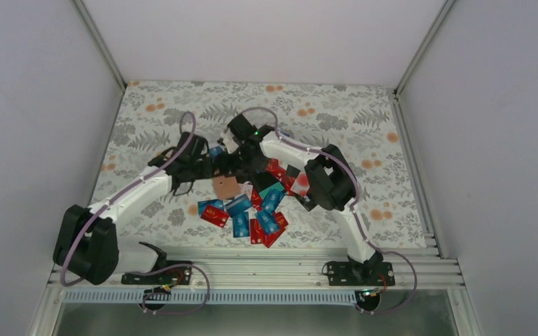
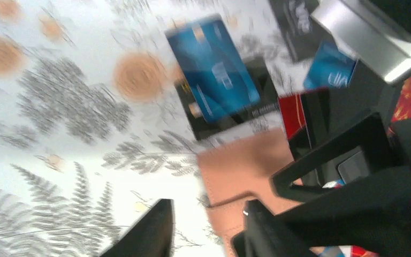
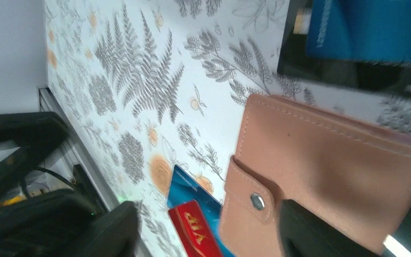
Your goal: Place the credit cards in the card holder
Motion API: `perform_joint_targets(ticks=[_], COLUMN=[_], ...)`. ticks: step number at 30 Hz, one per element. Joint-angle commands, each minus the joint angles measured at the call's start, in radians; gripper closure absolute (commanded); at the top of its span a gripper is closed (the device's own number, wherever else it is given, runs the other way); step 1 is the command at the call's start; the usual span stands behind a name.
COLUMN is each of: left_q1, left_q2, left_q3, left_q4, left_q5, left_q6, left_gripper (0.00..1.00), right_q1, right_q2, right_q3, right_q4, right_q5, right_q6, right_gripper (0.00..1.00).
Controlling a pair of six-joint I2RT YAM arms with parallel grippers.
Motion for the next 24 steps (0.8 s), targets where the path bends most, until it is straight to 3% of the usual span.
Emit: perform_joint_targets(ticks=[1, 2, 4, 6, 9, 14, 19, 21, 24], left_q1=[0.005, 0.007, 0.016, 0.030, 0.064, 0.126, 0.216, 0.268, 0.338], left_q2=[-0.102, -0.118, -0.143, -0.153, -0.150, -0.152, -0.176, -0.163, -0.078], left_q3=[0.138, 0.165, 0.214, 0.262, 0.322, 0.334, 0.197, 0.159, 0.097], left_q4=[-0.107, -0.124, -0.145, -0.164, -0.167, -0.077, 0.159, 0.217, 0.308], left_q5=[-0.126, -0.157, -0.216, -0.269, -0.342, -0.485, -0.430, -0.328, -0.256], left_q6=[0.014, 0.021, 0.044, 0.060, 0.097, 0.205, 0.326, 0.319, 0.312], left_gripper=[0.50, 0.37, 0.14, 0.01, 0.00, 0.00, 0.00, 0.00, 0.00], right_q1=[-0.045, -0.064, -0.112, -0.166, -0.255, -0.359, -0.438, -0.463, -0.528], right_q2=[-0.106, -0.148, -0.242, -0.339, -0.504, -0.812, -0.984, -0.995, -0.962], right_q3=[0.176, 0.190, 0.182, 0.131, -0.001, -0.355, -0.632, -0.676, -0.750], right_q4=[-0.071, -0.072, -0.050, -0.017, 0.074, 0.331, 0.484, 0.498, 0.556], right_q5=[0.046, 0.058, 0.096, 0.152, 0.300, 0.601, 0.784, 0.979, 1.007], right_q6=[-0.109, -0.129, -0.163, -0.200, -0.258, -0.381, -0.390, -0.337, -0.382], right_gripper=[0.23, 0.05, 0.00, 0.00, 0.00, 0.00, 0.00, 0.00, 0.00])
